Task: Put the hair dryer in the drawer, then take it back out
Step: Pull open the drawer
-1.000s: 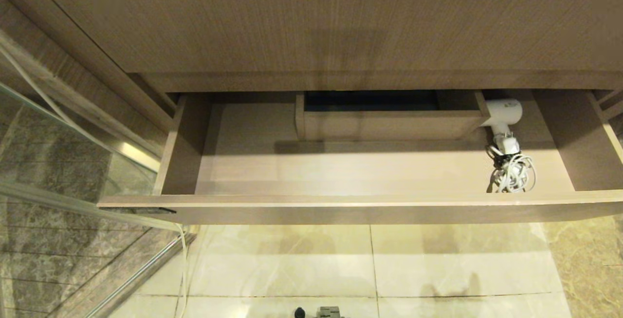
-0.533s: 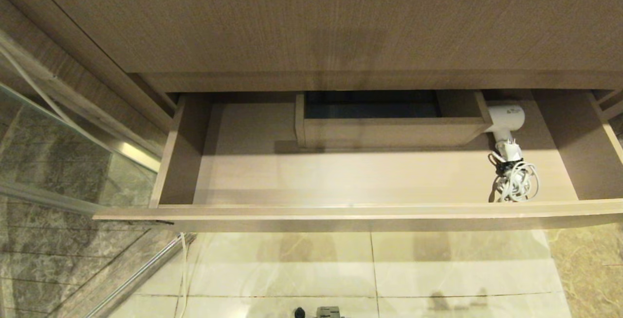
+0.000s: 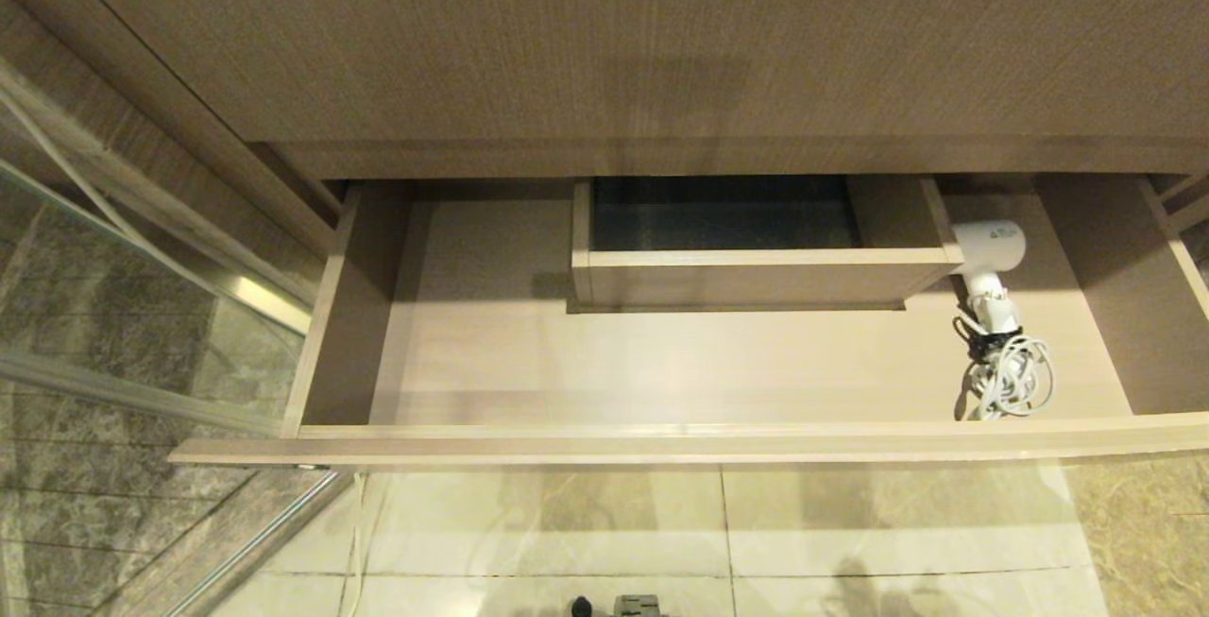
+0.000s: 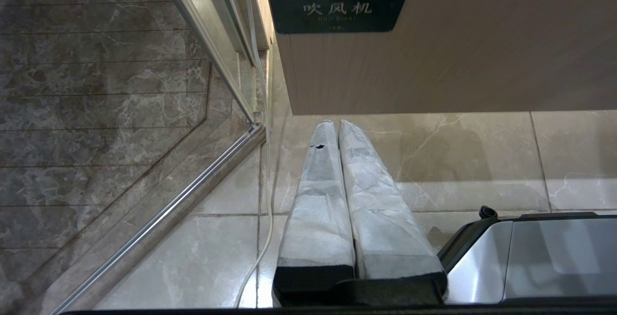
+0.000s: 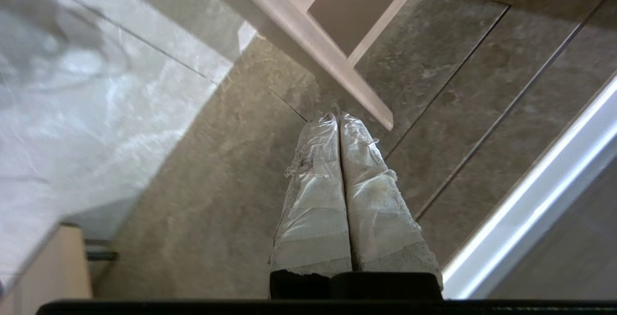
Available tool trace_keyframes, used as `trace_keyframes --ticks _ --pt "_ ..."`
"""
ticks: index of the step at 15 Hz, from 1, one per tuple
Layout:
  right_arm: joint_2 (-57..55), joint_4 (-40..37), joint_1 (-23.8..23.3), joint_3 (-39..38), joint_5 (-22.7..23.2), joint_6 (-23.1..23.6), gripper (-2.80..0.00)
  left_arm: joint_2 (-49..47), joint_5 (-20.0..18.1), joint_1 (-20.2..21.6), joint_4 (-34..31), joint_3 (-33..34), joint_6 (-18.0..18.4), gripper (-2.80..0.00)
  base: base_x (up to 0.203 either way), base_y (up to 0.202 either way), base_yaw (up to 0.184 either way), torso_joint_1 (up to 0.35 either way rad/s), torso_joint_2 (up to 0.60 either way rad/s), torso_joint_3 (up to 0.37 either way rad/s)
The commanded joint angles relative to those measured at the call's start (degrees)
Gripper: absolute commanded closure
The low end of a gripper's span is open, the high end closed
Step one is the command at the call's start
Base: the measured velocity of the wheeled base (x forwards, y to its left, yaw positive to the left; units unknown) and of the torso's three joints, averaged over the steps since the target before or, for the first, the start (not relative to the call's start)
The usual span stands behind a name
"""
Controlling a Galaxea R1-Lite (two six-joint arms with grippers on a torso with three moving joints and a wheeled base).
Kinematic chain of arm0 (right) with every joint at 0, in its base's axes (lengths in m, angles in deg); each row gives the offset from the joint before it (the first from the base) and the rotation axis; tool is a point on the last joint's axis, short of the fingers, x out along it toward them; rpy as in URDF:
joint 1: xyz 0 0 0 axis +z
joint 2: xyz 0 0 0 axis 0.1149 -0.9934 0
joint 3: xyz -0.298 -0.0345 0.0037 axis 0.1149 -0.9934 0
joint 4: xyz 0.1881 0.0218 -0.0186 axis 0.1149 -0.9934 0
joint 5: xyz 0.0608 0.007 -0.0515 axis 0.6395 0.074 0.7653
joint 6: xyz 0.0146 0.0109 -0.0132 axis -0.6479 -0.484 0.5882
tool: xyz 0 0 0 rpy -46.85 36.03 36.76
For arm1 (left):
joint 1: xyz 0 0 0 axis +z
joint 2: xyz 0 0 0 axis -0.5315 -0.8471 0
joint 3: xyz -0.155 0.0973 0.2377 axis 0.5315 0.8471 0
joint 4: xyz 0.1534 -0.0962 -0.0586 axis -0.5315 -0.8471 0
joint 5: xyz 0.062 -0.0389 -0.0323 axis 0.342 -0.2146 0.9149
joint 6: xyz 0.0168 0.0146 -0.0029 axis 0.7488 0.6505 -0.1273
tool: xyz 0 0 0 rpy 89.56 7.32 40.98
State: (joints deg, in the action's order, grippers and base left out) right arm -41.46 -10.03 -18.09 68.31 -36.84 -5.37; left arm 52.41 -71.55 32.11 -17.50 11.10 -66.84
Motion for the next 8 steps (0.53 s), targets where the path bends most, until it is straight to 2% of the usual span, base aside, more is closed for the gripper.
trace_keyframes --ticks 1,3,8 --pt "-3.04 0.55 -0.1 0.17 -0.08 -1.29 0.0 0.0 0.02 0.0 0.0 0.0 0.0 0.0 0.0 0.0 0.0 0.0 0.0 0.0" --pt "-8.57 2.3 -0.36 0.99 -1.56 -5.73 0.0 0.0 0.02 0.0 0.0 -0.06 0.0 0.0 0.0 0.0 0.0 0.0 0.0 0.0" --pt "-24.49 7.87 -0.63 5.62 -11.26 -21.25 0.0 0.0 0.02 0.0 0.0 0.0 0.0 0.0 0.0 0.0 0.0 0.0 0.0 0.0"
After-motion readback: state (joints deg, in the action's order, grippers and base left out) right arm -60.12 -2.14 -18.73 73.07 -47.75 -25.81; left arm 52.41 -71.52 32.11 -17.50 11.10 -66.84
